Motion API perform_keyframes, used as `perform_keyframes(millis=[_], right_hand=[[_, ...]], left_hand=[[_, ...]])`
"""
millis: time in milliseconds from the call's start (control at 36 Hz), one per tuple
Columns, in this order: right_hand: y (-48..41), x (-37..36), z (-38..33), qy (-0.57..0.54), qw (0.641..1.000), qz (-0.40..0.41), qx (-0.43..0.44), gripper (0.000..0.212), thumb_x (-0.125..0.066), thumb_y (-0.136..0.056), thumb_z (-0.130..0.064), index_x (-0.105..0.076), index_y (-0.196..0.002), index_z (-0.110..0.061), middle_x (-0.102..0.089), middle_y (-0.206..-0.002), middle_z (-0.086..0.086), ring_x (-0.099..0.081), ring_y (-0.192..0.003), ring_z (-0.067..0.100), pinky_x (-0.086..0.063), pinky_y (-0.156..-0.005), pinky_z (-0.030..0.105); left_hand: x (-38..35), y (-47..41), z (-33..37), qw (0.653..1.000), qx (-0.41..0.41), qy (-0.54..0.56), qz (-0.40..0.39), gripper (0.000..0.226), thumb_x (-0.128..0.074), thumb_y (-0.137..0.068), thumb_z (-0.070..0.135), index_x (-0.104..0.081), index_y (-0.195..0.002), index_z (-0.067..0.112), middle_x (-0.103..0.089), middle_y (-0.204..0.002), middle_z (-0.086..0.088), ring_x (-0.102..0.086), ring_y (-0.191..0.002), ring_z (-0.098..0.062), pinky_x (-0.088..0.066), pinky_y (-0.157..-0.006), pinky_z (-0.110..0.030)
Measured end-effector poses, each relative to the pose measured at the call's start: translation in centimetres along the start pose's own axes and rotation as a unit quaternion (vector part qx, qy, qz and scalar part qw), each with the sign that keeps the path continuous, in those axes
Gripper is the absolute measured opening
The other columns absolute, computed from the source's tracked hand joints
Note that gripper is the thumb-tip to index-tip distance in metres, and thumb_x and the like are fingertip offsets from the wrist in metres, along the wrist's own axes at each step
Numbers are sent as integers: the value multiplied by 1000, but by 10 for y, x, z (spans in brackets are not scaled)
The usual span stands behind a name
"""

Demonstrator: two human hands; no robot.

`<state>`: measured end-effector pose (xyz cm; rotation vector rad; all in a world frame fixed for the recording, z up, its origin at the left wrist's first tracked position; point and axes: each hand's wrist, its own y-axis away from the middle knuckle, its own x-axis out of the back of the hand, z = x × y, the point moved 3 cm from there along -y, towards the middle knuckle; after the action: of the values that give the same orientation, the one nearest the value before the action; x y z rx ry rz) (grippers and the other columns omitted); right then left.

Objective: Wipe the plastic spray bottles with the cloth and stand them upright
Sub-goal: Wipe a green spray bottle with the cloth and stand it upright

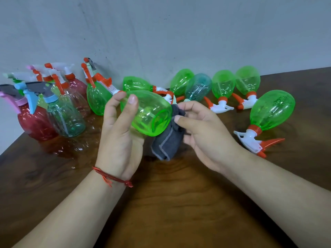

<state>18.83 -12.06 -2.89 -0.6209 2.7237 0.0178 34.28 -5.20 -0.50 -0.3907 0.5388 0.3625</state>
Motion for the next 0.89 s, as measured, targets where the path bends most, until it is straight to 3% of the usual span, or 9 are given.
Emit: perform_keyframes(millis=[139,222,333,389,444,528,611,750,889], right_hand=[[9,-12,3,-100,992,-39,-69,32,-56,-102,8,-55,-134,2,-67,-135,26,-69,-107,29,-62,-91,45],[13,-18,7,-145,977,-95,-124,32,-53,-102,8,-57,-133,-1,-68,-132,27,-70,-111,32,-63,-93,45],[13,-14,6,-114,974,-127,-150,37,-54,-103,4,-57,-140,7,-70,-132,23,-69,-114,31,-60,-101,45],[12,-11,2,-86,980,-120,-133,33,-58,-101,2,-62,-134,3,-73,-124,19,-69,-111,30,-56,-103,49],[11,-8,-3,-56,990,-95,-87,21,-63,-99,1,-67,-117,-9,-74,-111,13,-69,-103,26,-58,-95,47],[9,-3,-13,6,999,-20,44,19,-71,-96,0,-70,-101,-18,-75,-103,5,-70,-94,17,-49,-84,35],[9,1,-19,72,985,6,155,21,-72,-95,6,-70,-103,-14,-78,-104,-3,-75,-96,11,-56,-82,22],[10,0,-9,92,984,-6,155,24,-72,-95,7,-75,-110,-11,-80,-109,1,-76,-104,14,-59,-95,30],[10,2,-5,85,988,-1,132,28,-70,-96,7,-76,-115,-12,-80,-111,-2,-75,-108,13,-58,-101,32]], left_hand=[[-1,0,4,1000,-19,6,-7,23,-55,-107,22,-44,-127,20,-75,-108,1,-74,-99,-18,-62,-79,-39],[-1,0,4,1000,-30,-3,-7,26,-55,-107,20,-42,-130,19,-74,-110,-1,-74,-101,-20,-62,-82,-41],[8,-5,3,996,-63,-66,16,33,-77,-99,23,-54,-123,25,-67,-125,-16,-67,-115,-32,-54,-103,-68],[14,-9,5,981,-100,-159,49,41,-90,-87,38,-63,-117,34,-60,-137,-25,-62,-126,-39,-41,-112,-77],[19,-10,5,957,-129,-251,73,45,-93,-82,48,-65,-116,40,-60,-141,-22,-59,-133,-44,-42,-114,-72],[19,-8,5,938,-161,-304,52,47,-92,-85,38,-63,-122,36,-65,-136,-17,-65,-126,-38,-49,-109,-65],[14,-2,3,933,-170,-318,21,62,-93,-84,24,-54,-133,28,-69,-132,-13,-70,-120,-31,-56,-104,-60],[12,3,-5,958,-88,-260,77,90,-96,-70,47,-51,-146,27,-74,-132,-1,-73,-120,-18,-59,-105,-49],[7,4,-7,977,-30,-208,19,62,-75,-92,33,-54,-150,23,-71,-138,-1,-67,-130,-22,-51,-114,-54]])
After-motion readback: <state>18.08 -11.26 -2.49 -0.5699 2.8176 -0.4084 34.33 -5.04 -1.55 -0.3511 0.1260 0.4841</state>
